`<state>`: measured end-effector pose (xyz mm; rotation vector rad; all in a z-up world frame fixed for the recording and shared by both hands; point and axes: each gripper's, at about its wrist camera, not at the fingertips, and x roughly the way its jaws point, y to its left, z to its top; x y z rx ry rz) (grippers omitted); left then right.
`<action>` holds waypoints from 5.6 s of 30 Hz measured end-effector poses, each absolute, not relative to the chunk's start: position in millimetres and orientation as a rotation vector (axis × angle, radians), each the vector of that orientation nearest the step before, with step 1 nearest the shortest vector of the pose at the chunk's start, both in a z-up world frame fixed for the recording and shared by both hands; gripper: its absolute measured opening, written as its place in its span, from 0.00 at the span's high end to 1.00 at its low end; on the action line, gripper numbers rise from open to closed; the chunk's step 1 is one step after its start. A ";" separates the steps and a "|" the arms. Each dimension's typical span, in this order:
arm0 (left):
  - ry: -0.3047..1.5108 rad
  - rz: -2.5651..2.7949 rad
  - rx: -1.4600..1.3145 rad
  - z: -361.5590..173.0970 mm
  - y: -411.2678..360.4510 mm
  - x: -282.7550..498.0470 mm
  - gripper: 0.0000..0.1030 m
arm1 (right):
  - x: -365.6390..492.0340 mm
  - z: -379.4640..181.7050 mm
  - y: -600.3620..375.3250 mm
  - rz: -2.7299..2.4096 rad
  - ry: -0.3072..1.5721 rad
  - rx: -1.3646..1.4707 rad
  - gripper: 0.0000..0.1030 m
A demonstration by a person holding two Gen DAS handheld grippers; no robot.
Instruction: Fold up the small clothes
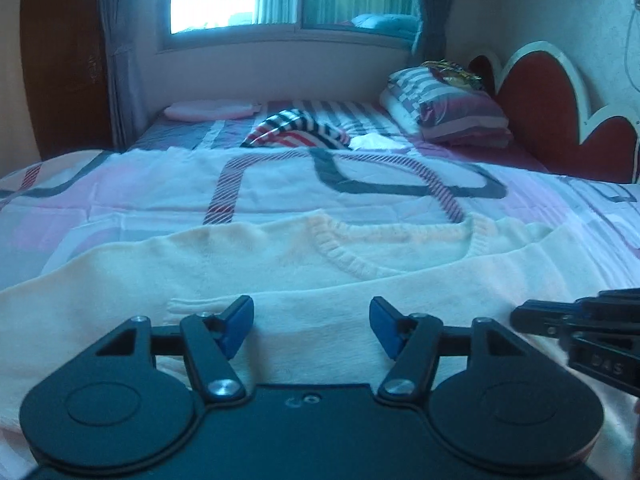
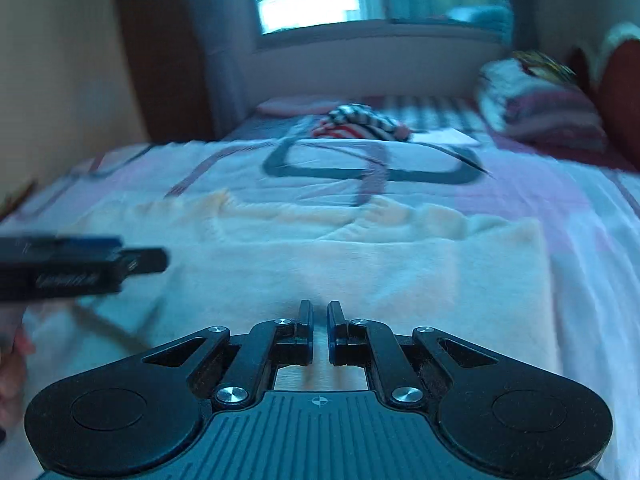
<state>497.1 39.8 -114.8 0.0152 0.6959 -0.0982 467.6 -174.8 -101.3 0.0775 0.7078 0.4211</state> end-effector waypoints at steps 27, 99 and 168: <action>0.694 -0.095 0.040 -101.2 37.7 486.8 0.23 | 490.3 -89.8 -296.1 0.143 0.816 0.203 1.00; 0.506 0.515 -0.628 -89.3 412.1 363.1 0.98 | 359.7 -59.7 -265.7 -0.094 0.728 0.337 0.44; 0.757 0.087 -0.085 -110.5 129.2 422.1 0.55 | 448.7 -43.0 -246.0 0.184 0.692 0.401 0.95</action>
